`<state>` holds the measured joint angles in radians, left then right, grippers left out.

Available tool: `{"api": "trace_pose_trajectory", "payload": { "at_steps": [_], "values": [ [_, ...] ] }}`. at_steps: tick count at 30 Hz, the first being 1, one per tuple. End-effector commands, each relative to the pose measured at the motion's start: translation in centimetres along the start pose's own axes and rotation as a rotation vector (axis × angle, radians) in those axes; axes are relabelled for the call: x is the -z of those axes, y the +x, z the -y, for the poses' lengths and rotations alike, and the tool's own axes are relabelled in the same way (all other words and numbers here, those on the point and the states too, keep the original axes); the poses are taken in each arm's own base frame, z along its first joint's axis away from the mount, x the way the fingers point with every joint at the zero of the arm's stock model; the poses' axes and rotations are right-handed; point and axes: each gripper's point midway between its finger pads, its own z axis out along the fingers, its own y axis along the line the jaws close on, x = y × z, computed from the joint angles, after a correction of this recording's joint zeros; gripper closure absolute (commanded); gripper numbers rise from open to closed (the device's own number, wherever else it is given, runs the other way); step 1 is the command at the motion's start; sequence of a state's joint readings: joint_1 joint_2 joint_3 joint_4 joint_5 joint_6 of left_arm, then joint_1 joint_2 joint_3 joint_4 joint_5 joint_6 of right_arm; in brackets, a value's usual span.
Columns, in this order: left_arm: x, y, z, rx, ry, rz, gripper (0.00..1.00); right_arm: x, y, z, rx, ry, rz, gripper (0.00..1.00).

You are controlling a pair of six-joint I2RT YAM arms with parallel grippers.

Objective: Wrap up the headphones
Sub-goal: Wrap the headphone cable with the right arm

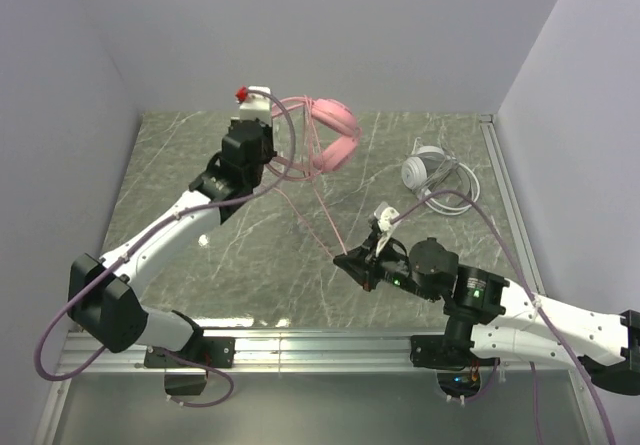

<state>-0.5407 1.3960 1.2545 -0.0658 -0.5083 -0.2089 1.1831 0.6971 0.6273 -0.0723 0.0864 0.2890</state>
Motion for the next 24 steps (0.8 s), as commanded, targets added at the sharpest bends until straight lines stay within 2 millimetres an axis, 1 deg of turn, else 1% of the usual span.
{"api": "trace_pose_trajectory", "payload": {
  "at_steps": [1, 2, 3, 4, 5, 6, 7, 9, 10, 11, 13, 14, 15, 17, 20, 22, 24],
  "values": [
    [2.9, -9.5, -3.0, -0.151, -0.163, 0.390, 1.00, 1.8, -0.8, 0.2, 0.047, 0.065, -0.111, 1.00],
    [3.6, -10.1, -2.2, -0.179, -0.128, 0.436, 1.00, 2.0, -0.4, 1.3, 0.063, 0.128, -0.148, 1.00],
    [3.7, -9.7, -1.8, -0.241, -0.103, 0.439, 1.00, 2.1, -0.8, 1.9, 0.071, 0.164, -0.155, 1.00],
    [3.7, -8.6, -1.0, -0.362, -0.058, 0.431, 1.00, 2.1, -1.4, 2.3, 0.078, 0.193, -0.159, 1.00],
    [3.8, -8.1, -0.7, -0.419, -0.039, 0.420, 1.00, 2.2, -1.3, 3.3, 0.087, 0.242, -0.173, 1.00],
    [3.7, -7.1, -0.6, -0.482, -0.023, 0.399, 1.00, 2.3, -1.6, 3.7, 0.089, 0.261, -0.175, 1.00],
    [3.8, -6.8, -0.1, -0.566, 0.002, 0.398, 1.00, 2.2, -1.6, 4.6, 0.093, 0.293, -0.183, 1.00],
    [3.8, -5.4, 0.2, -0.677, 0.030, 0.364, 1.00, 2.2, -1.6, 5.4, 0.087, 0.310, -0.190, 1.00],
    [4.0, -5.3, 0.5, -0.699, 0.044, 0.365, 1.00, 2.2, -1.7, 6.5, 0.082, 0.337, -0.192, 1.00],
    [3.8, -4.3, 0.9, -0.743, 0.081, 0.340, 1.00, 2.2, -1.9, 7.0, 0.076, 0.347, -0.187, 1.00],
    [4.0, -3.7, 1.4, -0.800, 0.110, 0.323, 1.00, 2.2, -2.0, 7.9, 0.074, 0.359, -0.191, 1.00],
    [4.0, -3.2, 1.9, -0.829, 0.136, 0.313, 1.00, 2.4, -2.3, 9.1, 0.065, 0.395, -0.183, 1.00],
    [4.1, -2.5, 2.0, -0.880, 0.155, 0.285, 1.00, 2.4, -2.4, 9.4, 0.070, 0.393, -0.184, 1.00],
    [4.4, -1.7, 3.0, -0.917, 0.197, 0.268, 1.00, 2.4, -2.6, 10.1, 0.069, 0.398, -0.181, 1.00],
    [4.6, -0.8, 3.8, -0.925, 0.223, 0.239, 1.00, 1.8, -2.7, 9.6, 0.071, 0.359, -0.197, 1.00],
    [4.5, -1.3, 3.9, -0.865, 0.199, 0.249, 1.00, 1.5, -2.8, 9.1, 0.068, 0.327, -0.208, 1.00],
    [4.2, -1.0, 4.0, -0.855, 0.197, 0.242, 1.00, 1.5, -3.5, 8.6, 0.068, 0.306, -0.190, 1.00]
  ]
}}
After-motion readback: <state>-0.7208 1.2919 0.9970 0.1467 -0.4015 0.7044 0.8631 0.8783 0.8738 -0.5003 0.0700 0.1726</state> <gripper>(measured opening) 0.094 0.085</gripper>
